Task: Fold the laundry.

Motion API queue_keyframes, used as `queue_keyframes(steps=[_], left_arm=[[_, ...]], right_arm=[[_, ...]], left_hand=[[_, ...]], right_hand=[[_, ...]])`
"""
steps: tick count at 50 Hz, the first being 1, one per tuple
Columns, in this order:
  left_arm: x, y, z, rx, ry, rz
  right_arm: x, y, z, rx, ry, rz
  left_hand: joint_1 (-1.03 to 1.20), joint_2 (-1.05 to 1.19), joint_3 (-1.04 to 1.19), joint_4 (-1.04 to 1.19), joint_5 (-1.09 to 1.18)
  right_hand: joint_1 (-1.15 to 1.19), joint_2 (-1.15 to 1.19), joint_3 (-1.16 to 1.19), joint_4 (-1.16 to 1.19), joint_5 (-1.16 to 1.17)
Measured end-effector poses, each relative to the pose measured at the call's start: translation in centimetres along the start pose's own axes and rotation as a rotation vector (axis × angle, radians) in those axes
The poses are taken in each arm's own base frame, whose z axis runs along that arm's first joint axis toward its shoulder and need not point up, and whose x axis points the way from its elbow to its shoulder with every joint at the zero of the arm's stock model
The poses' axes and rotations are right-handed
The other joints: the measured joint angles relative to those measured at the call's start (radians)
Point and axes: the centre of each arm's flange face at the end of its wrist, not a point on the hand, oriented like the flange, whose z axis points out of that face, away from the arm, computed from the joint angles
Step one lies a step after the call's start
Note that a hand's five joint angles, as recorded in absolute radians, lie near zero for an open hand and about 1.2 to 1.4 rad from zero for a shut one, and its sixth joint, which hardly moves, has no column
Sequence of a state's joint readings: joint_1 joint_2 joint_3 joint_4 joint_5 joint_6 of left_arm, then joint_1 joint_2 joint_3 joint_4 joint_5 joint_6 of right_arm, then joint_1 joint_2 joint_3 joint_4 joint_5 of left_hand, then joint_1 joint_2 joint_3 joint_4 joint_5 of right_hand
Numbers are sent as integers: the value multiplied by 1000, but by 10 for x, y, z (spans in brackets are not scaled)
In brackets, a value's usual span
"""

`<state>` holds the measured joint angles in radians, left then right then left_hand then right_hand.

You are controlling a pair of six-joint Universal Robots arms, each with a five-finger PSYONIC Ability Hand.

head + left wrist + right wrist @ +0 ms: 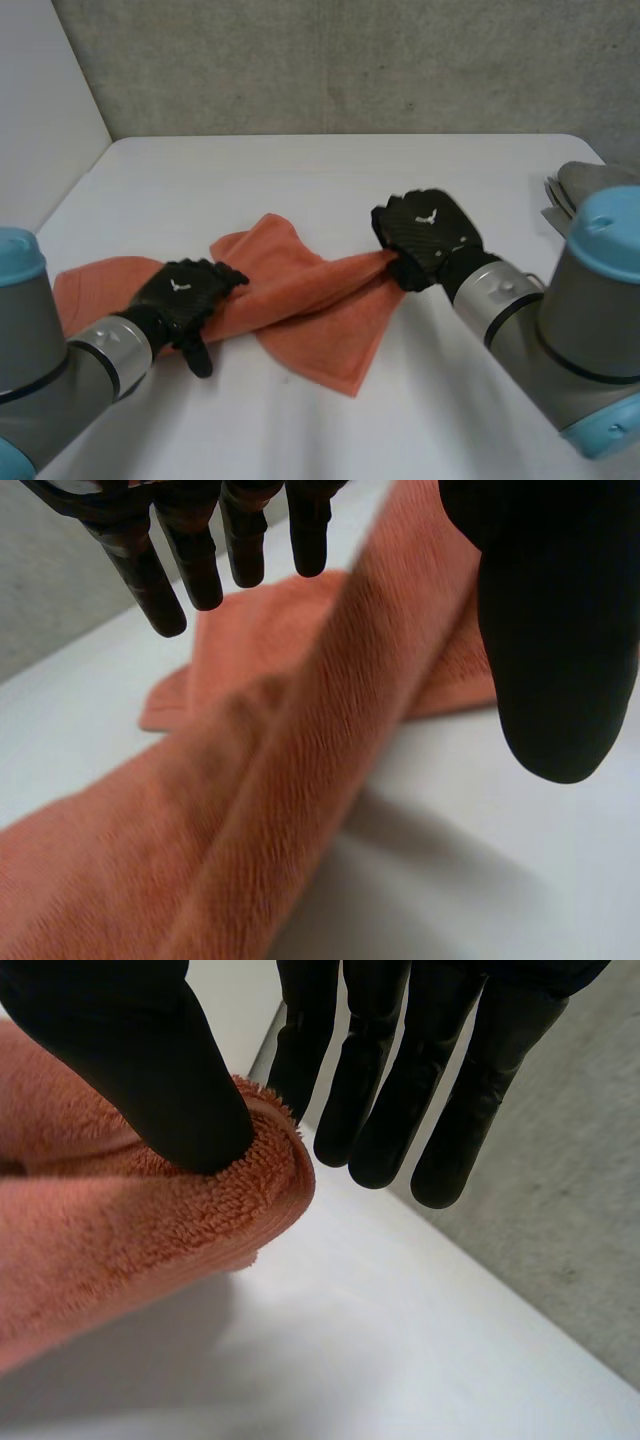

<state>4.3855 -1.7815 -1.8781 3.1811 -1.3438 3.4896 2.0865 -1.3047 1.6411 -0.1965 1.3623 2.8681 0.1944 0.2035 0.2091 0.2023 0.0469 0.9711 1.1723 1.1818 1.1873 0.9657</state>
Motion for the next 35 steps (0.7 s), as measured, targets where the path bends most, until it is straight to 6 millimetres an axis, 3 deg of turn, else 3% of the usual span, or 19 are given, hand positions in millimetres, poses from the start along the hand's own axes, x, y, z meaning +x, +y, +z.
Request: queue_keyframes(steps=[4,6,9,11,17,18,19,22,27,34,35], left_arm=[[7,7,4,-28,10,7],[8,8,6,-35,3,11],[9,5,9,-33,-19,21],[11,2,9,-24,-26,26],[23,-47,-12,122,-25,44],[23,-47,-12,122,-25,44],[25,-68,-27,174,-15,27],[28,-93,-48,229,3,-9],[23,-121,-68,278,25,-78],[-1,-141,-66,317,-22,-139],[-14,-139,-53,310,-53,-152]], right_arm=[[7,-13,-8,30,19,23],[9,-18,-11,42,25,29],[11,-25,-16,59,32,30],[12,-26,-17,61,34,29],[19,-43,-26,69,43,3],[19,-43,-26,69,43,3],[23,-55,-31,79,47,-9],[28,-73,-38,104,50,-27],[34,-103,-46,173,45,-52],[38,-126,-42,240,31,-68],[38,-123,-33,232,21,-65]], left_hand=[[95,79,75,81,69],[628,568,536,548,525],[933,920,901,916,887],[933,944,933,948,911],[933,987,978,992,922],[933,987,978,992,922],[933,987,978,992,922],[933,988,978,992,922],[933,988,980,995,922],[933,990,982,996,922],[933,990,982,996,922]], right_hand=[[0,0,0,0,0],[0,0,0,0,0],[0,0,0,0,0],[0,0,0,0,0],[0,0,0,0,3],[0,0,0,0,3],[0,0,0,0,8],[0,0,0,0,11],[0,0,0,0,12],[0,0,0,0,12],[0,0,0,0,13]])
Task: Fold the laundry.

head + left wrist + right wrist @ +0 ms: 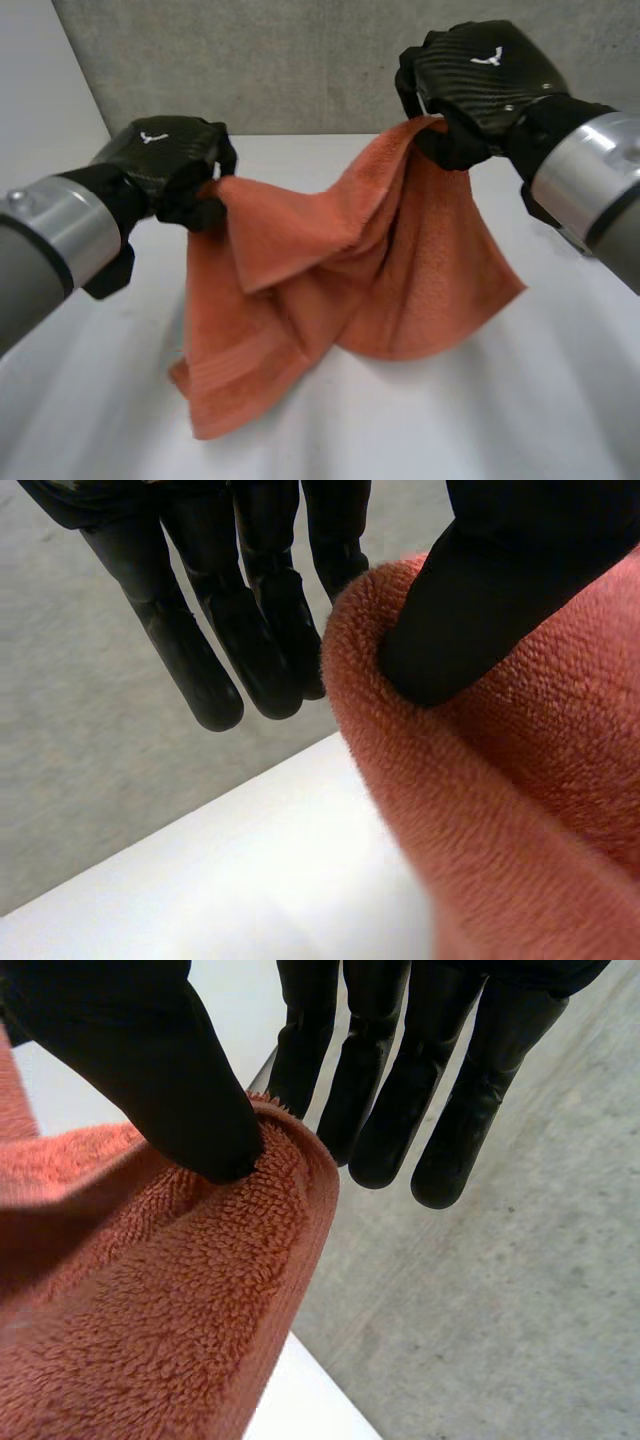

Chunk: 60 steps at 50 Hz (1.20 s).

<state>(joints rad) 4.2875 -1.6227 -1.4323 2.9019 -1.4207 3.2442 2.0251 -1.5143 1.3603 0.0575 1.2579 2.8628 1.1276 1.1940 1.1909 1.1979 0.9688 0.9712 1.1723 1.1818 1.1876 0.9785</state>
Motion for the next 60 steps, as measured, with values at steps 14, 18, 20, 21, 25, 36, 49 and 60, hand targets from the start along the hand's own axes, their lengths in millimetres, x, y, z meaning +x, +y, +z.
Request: queue_keyframes(steps=[14,18,20,21,25,36,49,60], left_arm=[[-41,109,97,-214,-107,65],[-41,116,102,-206,-129,96],[-42,112,101,-186,-154,108],[-42,110,100,-178,-166,111],[-43,95,90,-140,-219,115],[-14,91,54,-140,-209,26],[4,143,94,-241,-186,-97],[-8,163,119,-260,-272,-64]], right_arm=[[-38,116,85,-227,-67,23],[-46,135,89,-287,-61,6],[-47,141,88,-319,-50,1],[-47,141,87,-324,-48,1],[-43,140,79,-367,-22,-1],[-1,137,60,-417,69,54],[-5,178,55,-607,-29,341],[-22,197,41,-676,-75,373]], left_hand=[[-720,-735,-718,-734,-680],[-832,-893,-886,-903,-853],[-832,-904,-900,-914,-867],[-832,-904,-900,-914,-867],[-832,-903,-899,-913,-865],[-829,-898,-895,-904,-851],[-781,-848,-845,-850,-793],[-581,-652,-649,-652,-611]], right_hand=[[-423,-513,-513,-517,-477],[-749,-917,-928,-929,-885],[-770,-955,-967,-956,-910],[-770,-956,-968,-956,-910],[-770,-956,-968,-956,-910],[-770,-956,-968,-956,-910],[-770,-956,-968,-956,-910],[-770,-956,-968,-956,-910]])
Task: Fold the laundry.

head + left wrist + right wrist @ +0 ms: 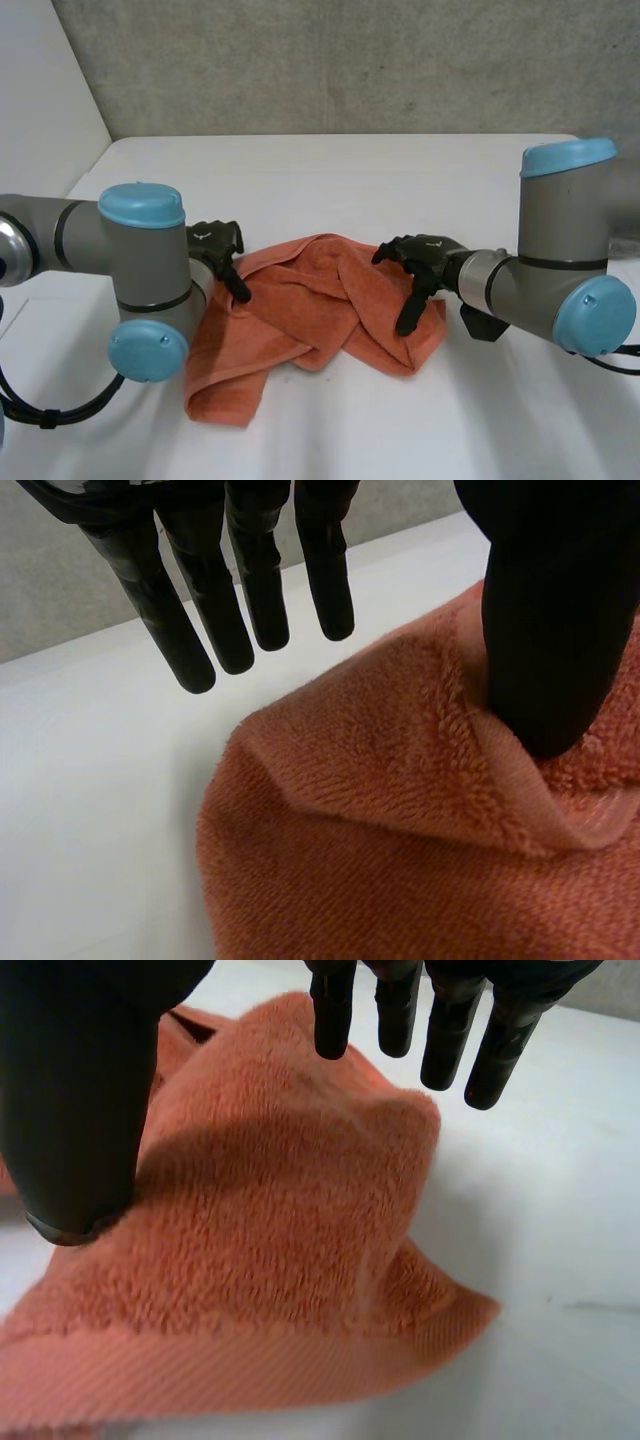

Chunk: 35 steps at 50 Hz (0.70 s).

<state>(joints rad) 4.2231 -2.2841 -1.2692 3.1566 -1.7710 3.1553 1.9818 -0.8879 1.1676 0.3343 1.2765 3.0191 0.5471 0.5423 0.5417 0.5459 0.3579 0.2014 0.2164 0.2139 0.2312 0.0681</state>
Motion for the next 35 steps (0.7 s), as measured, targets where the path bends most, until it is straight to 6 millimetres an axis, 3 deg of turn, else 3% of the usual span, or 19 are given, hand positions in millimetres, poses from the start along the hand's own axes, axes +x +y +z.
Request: queue_keyframes(steps=[7,10,12,13,15,17,21,35], left_arm=[[-5,2,2,-7,-26,70],[-11,1,2,-10,-48,110],[-12,0,2,-10,-50,112],[-14,-1,1,-9,-59,126],[-16,-3,-1,-6,-64,132],[-17,-5,-4,-2,-65,136],[-17,-9,-7,11,-64,142],[-14,-8,2,56,-58,288]], right_arm=[[2,9,6,-2,10,-11],[2,11,8,2,13,-22],[2,11,8,3,14,-23],[3,10,9,11,17,-34],[4,9,9,24,23,-46],[5,7,8,40,29,-56],[7,1,4,75,39,-80],[-8,-37,-63,237,120,-502]], left_hand=[[0,2,3,4,1],[0,2,3,4,1],[0,2,3,4,1],[0,2,3,4,1],[0,2,3,4,1],[0,2,3,4,1],[0,2,3,4,5],[583,606,599,603,594]], right_hand=[[5,8,8,4,4],[187,234,239,205,185],[187,234,239,205,185],[451,576,561,542,511],[645,817,815,799,764],[747,947,939,929,889],[754,957,956,945,901],[762,957,963,956,917]])
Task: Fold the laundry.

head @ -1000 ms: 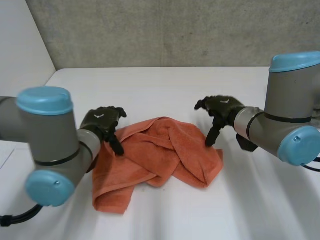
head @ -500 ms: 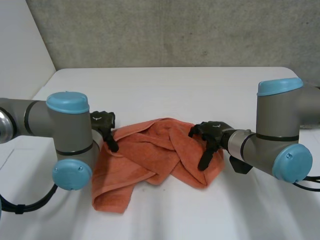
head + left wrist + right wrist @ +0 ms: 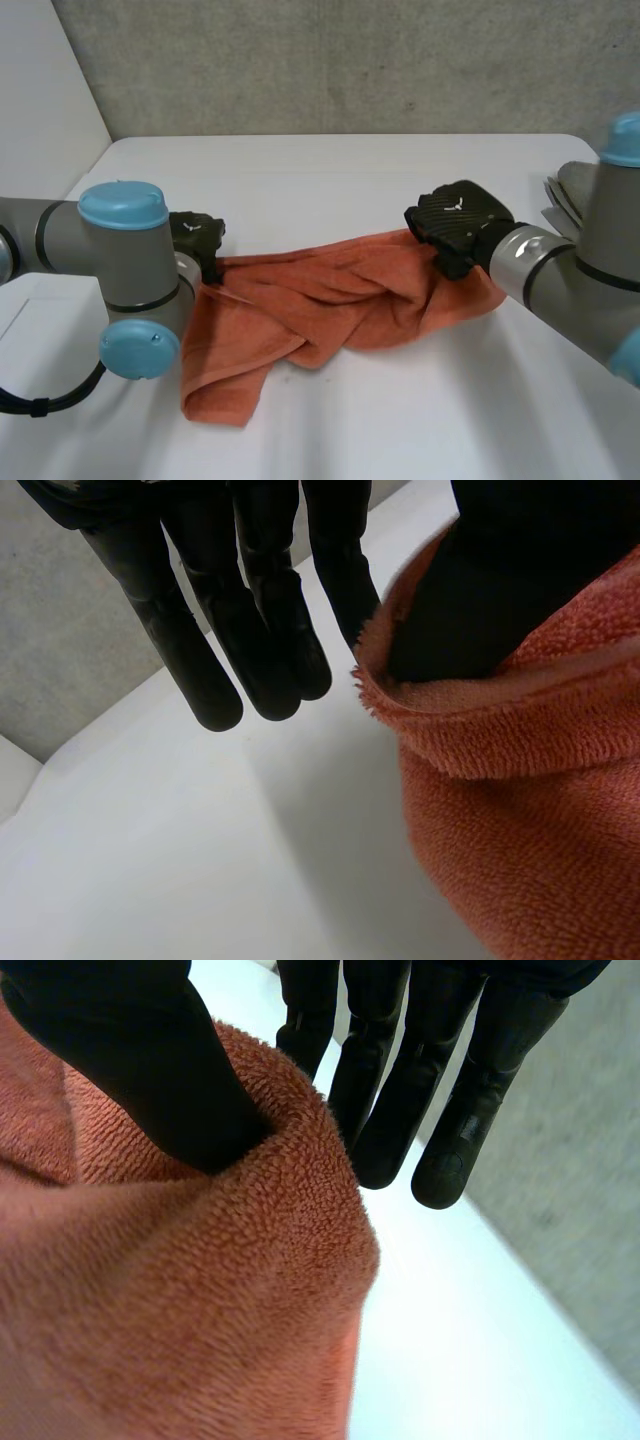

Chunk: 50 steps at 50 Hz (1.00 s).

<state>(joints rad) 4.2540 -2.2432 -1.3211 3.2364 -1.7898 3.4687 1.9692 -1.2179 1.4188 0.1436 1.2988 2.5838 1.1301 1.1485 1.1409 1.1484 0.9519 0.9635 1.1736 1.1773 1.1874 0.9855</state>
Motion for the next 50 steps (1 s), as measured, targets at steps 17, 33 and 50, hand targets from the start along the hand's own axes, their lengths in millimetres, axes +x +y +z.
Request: queue_keyframes(steps=[17,33,50], left_arm=[[-28,-76,-40,224,-16,-27],[-14,-89,-79,276,61,-11],[-30,-131,-145,448,54,-43]], right_arm=[[-44,21,-62,-7,-182,-793],[25,-1,-18,62,12,415],[-2,57,26,-187,-155,600]], left_hand=[[0,42,46,49,20],[0,46,50,50,20],[0,47,50,50,20]], right_hand=[[-765,-959,-963,-958,-918],[-765,-959,-965,-958,-918],[-695,-861,-858,-868,-845]])
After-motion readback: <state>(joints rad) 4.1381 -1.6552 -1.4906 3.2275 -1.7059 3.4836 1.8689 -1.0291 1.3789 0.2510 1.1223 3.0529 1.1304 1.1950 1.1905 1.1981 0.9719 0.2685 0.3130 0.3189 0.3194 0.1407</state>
